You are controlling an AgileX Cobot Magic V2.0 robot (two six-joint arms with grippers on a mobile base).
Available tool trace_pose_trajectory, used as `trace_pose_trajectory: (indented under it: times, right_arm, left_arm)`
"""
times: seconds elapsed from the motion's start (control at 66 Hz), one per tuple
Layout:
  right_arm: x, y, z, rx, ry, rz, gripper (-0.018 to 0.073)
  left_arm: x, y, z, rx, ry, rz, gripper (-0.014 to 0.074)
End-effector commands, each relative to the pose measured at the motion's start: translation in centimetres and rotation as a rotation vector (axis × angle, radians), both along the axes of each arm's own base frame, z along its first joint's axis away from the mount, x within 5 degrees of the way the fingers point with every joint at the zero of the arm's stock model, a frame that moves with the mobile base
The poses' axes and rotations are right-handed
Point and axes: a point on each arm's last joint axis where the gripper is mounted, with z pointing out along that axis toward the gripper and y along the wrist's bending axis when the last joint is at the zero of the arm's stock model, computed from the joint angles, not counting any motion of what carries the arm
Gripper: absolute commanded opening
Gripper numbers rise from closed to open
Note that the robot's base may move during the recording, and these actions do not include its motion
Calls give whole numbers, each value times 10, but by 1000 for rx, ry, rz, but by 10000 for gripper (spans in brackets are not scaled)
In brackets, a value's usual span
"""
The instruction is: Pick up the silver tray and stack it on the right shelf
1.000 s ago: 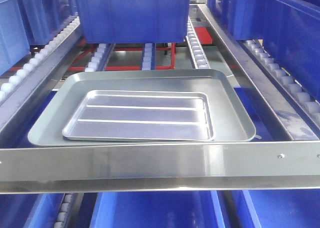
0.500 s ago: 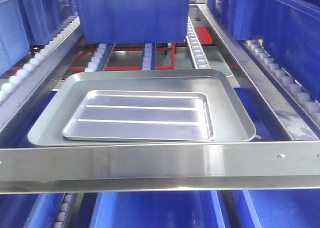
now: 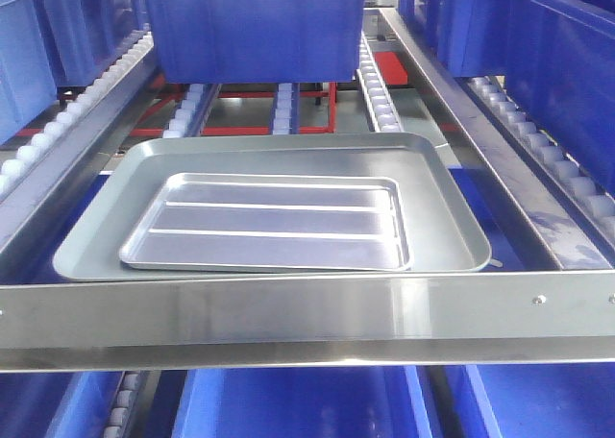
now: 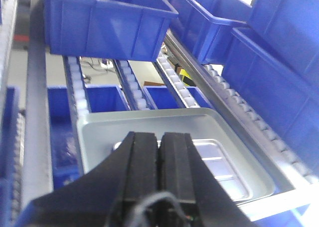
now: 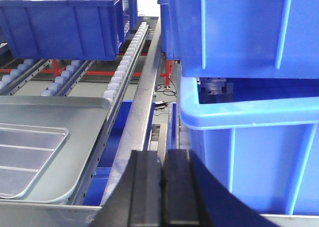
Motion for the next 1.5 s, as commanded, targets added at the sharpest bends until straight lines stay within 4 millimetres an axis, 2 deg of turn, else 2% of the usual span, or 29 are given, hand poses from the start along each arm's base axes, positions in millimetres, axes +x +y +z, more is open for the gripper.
trace_pose_trajectory:
  times: [0.0,0.106,0.348,0.485,0.621,0.712,0.864,1.03,1.485]
  right_arm:
    - [-2,0,10,-5,-114,-4,57]
    - [-2,0,10,-5,-114,-4,57]
    - [-2,0,10,-5,-114,-4,57]
    - [-2,0,10,-5,-114,-4,57]
    - [-2,0,10,-5,-114,-4,57]
    - [-2,0,10,-5,-114,-4,57]
    - [-2,0,10,-5,-114,-4,57]
    - [-2,0,10,-5,-114,-4,57]
    - [-2,0,10,-5,-113,-4,57]
  left_arm:
    - [-8,3,10,24,-143,-12,-93]
    - [-15,12,-7,74,-216,72,-93]
    - [-14,27,-62,-8,-288,305,-93]
    - [-14,30,-84,-65,-244,360,-92]
    - [-12,32,-100,-23,-188,403,-92]
    - [-13,33,-100,32,-210,410,-92]
    - [-15,33,-99,6,-219,413,-92]
    - [-14,33,-107,16,-125,411,-92]
    - [-18,33,-98,5,-245,413,-92]
